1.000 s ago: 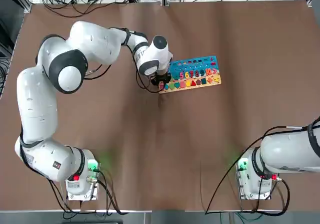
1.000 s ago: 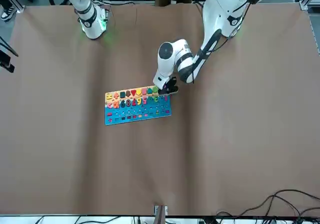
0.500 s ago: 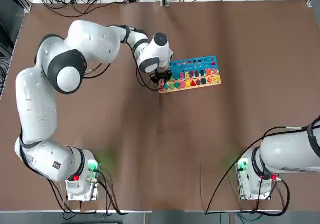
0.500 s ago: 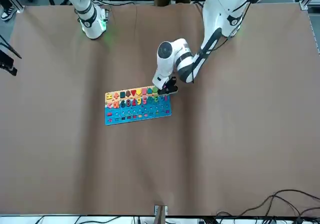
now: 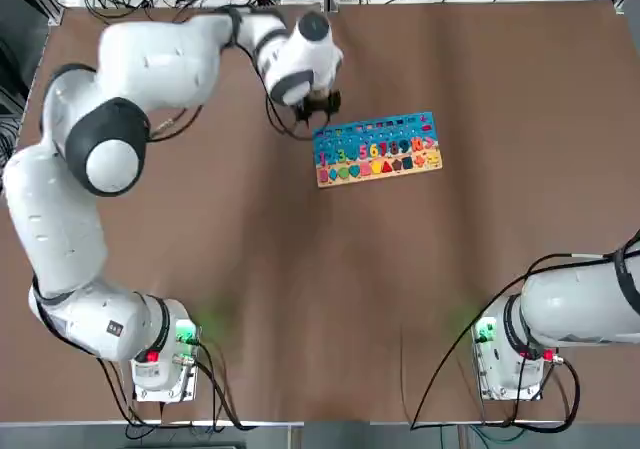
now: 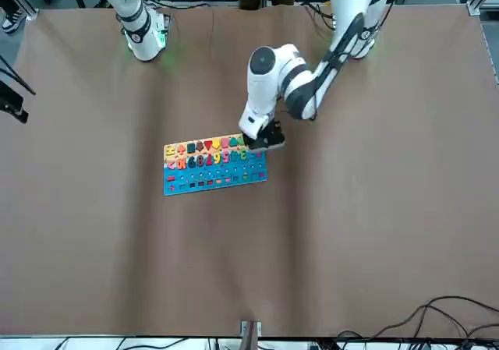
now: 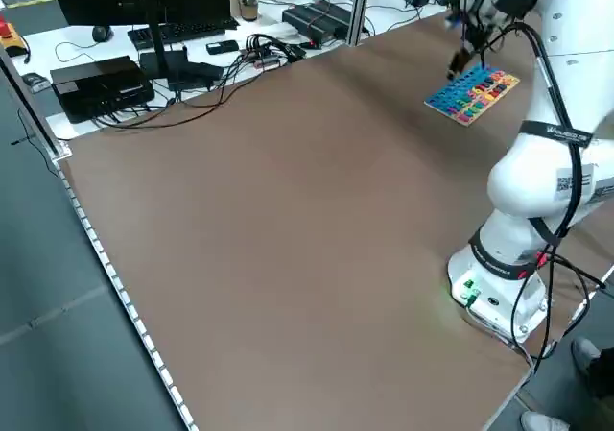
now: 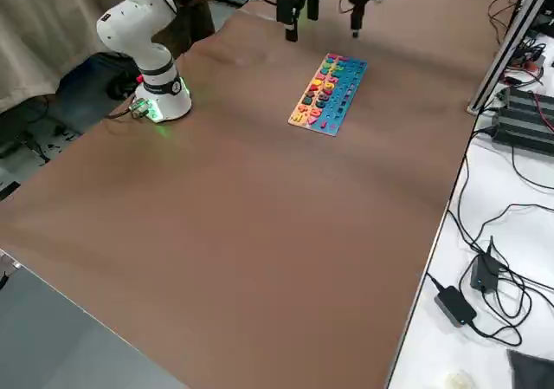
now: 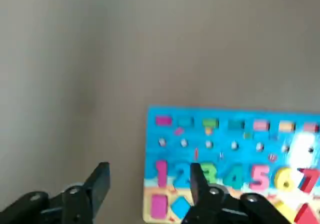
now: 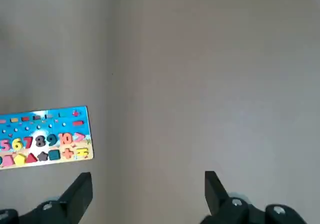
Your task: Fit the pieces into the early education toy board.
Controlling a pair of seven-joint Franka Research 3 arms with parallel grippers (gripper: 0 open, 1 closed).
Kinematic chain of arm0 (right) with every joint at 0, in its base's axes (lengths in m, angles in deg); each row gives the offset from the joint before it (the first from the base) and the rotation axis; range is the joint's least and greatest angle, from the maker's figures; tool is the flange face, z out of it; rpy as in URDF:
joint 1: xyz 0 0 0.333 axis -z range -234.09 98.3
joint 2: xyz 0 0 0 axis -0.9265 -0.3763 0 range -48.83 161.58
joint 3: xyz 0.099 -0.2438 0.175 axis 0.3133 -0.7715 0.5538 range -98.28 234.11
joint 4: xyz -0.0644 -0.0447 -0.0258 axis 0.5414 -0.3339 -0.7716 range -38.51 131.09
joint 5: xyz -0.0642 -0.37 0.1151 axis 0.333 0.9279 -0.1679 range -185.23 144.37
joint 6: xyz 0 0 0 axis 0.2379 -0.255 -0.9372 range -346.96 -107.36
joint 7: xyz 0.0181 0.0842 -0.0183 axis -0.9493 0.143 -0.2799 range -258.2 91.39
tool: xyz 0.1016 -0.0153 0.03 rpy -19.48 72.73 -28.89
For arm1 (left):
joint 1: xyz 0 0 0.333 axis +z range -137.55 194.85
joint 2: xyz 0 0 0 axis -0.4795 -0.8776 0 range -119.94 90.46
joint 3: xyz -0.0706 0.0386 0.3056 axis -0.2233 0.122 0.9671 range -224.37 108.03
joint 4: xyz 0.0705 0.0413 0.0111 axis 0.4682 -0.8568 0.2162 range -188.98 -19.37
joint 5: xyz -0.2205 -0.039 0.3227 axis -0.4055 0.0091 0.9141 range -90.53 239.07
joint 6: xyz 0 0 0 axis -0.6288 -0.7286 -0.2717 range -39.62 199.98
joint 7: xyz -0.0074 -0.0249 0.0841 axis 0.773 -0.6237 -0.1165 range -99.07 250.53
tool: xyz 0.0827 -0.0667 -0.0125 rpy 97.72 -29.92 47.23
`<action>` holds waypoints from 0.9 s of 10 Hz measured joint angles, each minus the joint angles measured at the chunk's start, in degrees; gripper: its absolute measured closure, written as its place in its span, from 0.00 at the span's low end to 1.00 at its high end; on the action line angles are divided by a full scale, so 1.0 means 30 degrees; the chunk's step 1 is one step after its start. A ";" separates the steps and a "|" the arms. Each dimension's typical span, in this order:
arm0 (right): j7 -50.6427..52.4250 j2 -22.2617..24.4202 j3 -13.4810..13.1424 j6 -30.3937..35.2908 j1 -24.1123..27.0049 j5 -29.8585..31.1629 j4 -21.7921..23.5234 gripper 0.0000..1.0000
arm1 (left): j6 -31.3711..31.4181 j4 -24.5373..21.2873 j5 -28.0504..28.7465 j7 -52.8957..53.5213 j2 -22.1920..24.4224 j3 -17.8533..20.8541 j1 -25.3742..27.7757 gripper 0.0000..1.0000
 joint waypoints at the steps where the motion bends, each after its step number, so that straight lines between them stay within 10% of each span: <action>1: -0.0007 -0.0002 0.0004 -0.0106 -0.0280 0.0001 0.0002 0.01 | -0.0258 0.0444 0.0000 0.0773 0.0590 0.0008 0.0801 0.10; 9: -0.0008 -0.0525 -0.0263 -0.0939 -0.0244 0.0001 0.0079 0.01 | -0.6176 0.6134 -0.4819 1.1873 0.3199 0.0018 0.8462 0.00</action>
